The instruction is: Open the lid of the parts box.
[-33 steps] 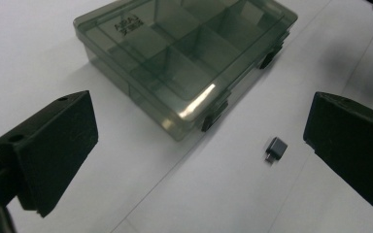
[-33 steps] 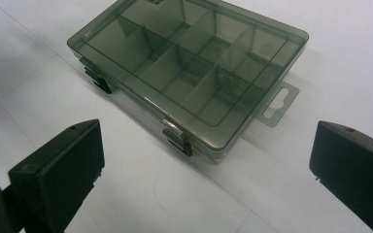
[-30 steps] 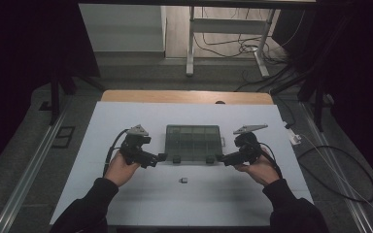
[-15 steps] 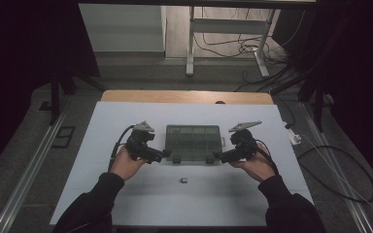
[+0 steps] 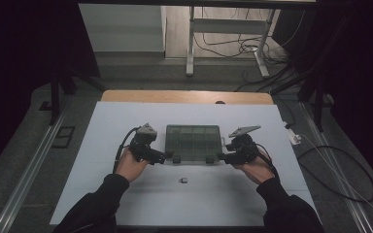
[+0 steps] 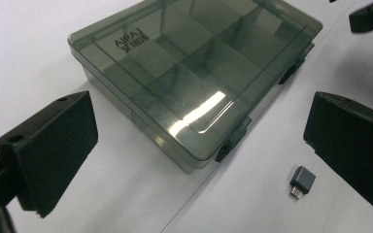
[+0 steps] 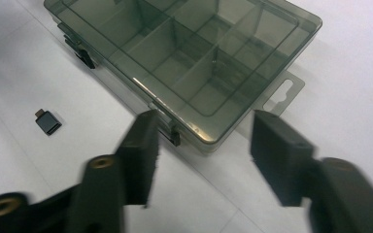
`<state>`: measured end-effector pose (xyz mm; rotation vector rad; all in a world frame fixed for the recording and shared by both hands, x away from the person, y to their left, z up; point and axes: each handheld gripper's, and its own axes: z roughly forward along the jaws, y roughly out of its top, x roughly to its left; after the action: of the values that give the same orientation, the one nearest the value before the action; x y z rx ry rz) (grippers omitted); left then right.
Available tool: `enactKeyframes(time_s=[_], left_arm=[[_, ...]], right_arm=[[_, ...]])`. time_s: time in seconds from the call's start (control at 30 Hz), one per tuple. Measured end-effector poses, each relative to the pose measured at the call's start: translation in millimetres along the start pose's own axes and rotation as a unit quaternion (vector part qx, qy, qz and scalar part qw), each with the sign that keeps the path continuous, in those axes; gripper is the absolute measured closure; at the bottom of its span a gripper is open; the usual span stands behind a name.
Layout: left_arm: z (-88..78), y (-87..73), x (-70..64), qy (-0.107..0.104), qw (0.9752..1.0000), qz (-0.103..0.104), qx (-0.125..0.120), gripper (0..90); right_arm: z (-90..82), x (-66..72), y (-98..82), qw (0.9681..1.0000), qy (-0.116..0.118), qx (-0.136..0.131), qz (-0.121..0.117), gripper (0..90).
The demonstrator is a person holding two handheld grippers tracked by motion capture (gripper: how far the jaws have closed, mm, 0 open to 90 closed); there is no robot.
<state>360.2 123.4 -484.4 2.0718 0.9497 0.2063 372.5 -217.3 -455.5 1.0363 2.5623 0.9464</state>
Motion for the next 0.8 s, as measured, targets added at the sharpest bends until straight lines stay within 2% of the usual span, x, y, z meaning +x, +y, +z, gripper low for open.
enactKeyframes(time_s=[0.03, 0.1, 0.13, 0.23, 0.3, 0.5, 0.8], left_arm=[[1.6, -1.3, -0.3, 0.0, 1.0, 0.004, 0.003, 0.0], [3.5, -3.3, -0.1, -0.002, 1.0, 0.008, 0.003, 0.0], [3.5, -3.3, -0.1, -0.002, 1.0, 0.008, 0.003, 0.0], [5.4, -6.2, 1.7, -0.015, 0.9999, 0.005, 0.002, 0.0], [6.1, -7.5, 2.3, -0.015, 0.9998, 0.007, 0.005, 0.0], [7.9, -8.4, 1.2, -0.014, 0.9998, 0.012, 0.01, 0.0], [5.5, -8.3, 4.0, -0.01, 0.9999, 0.013, -0.002, 0.0]], right_arm=[[-1.3, -1.3, -1.8, 1.0, 0.005, -0.005, -0.001, 58.4], [-0.9, -2.1, -3.6, 0.9999, 0.009, 0.003, -0.006, 66.8], [-0.9, -2.1, -3.6, 0.9999, 0.009, 0.003, -0.006, 66.8], [0.6, -3.5, -7.4, 0.9997, 0.013, 0.015, -0.013, 80.4], [0.5, -4.6, -9.2, 0.9996, 0.015, 0.016, -0.015, 87.0], [3.0, -7.5, -14.7, 0.9992, 0.021, 0.034, -0.01, 88.7], [14.4, -15.7, -23.3, 0.9983, 0.022, 0.052, 0.008, 88.7]])
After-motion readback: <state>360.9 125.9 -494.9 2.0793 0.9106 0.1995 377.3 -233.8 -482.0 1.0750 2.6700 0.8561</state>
